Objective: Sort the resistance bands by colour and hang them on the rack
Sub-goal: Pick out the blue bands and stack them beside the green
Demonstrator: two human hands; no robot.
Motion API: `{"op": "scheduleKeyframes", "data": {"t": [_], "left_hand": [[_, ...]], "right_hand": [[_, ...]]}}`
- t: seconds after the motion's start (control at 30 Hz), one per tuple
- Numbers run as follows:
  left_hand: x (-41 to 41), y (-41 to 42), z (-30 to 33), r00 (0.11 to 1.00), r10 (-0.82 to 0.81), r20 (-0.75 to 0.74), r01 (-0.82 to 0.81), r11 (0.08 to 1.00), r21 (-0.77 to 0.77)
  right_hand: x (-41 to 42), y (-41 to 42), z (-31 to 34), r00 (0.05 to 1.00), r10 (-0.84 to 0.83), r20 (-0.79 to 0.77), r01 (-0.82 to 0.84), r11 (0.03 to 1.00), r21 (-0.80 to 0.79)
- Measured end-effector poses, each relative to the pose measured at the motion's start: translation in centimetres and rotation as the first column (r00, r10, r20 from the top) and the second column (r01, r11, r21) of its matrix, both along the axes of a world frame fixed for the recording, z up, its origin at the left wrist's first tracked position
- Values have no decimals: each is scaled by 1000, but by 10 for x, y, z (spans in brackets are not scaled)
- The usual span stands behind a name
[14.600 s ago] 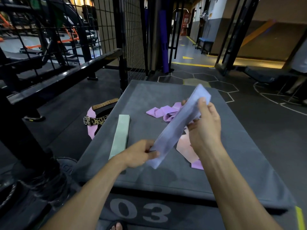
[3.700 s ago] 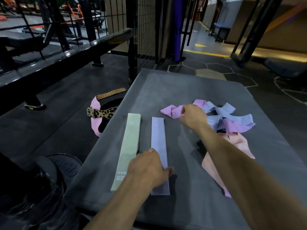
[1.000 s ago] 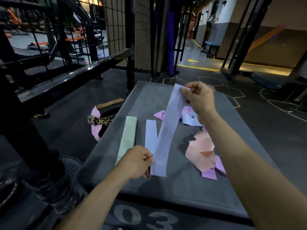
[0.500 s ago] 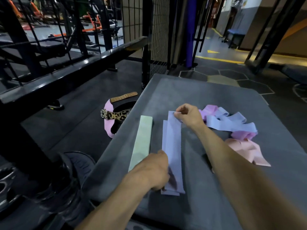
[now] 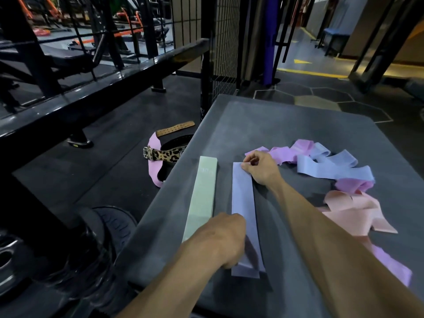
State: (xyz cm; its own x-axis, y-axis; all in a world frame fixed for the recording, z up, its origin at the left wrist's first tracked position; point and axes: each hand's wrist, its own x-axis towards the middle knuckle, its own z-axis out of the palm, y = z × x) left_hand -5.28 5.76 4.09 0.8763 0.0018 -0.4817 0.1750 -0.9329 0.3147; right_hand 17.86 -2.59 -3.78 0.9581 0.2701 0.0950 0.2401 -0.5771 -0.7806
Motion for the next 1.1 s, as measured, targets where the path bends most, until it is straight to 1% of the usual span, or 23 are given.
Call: {"op": "scheduleKeyframes", "data": {"t": [0.13, 0.23, 0.43, 0.53, 0.6, 0.67, 0.73, 0.83, 0.9, 1.0, 1.1], "left_hand": [[1, -2, -4, 1000, -7, -11, 7, 1000, 21], [-1, -2, -4, 1000, -1, -20, 2, 1000, 27], [-2, -3, -3, 999, 5, -51, -1, 997, 78], [1, -4, -5, 998, 57, -5, -56, 996, 66], [5, -6, -9, 994, 104, 44, -106, 994, 41], [7, -9, -12, 988, 146, 39, -148, 988, 48], [9, -12, -13, 987, 159, 26, -161, 984, 71], [10, -16, -14, 990, 134, 47, -139, 984, 111], [10, -18, -15, 992, 115, 52, -121, 983, 141], [9, -22, -16, 993, 91, 74, -102, 982, 160], [8, -23, -17, 992, 94, 84, -106, 983, 152]], "right_hand": [[2, 1, -1, 1000, 3, 3, -3, 999, -38], [2, 2, -1, 999, 15, 34, -12, 996, -89], [1, 6, 8, 995, 66, 73, -44, 962, -271], [-3, 13, 17, 984, 114, 135, -48, 908, -416], [-6, 21, 19, 978, 131, 163, -27, 852, -524], [-9, 28, 19, 968, 145, 203, 16, 776, -630], [-11, 33, 19, 958, 168, 234, 47, 712, -701], [-14, 38, 22, 951, 187, 245, 65, 654, -754], [-17, 39, 24, 945, 200, 259, 77, 632, -771], [-19, 41, 26, 941, 203, 270, 87, 626, -775], [-19, 42, 29, 950, 191, 246, 74, 629, -774]]}}
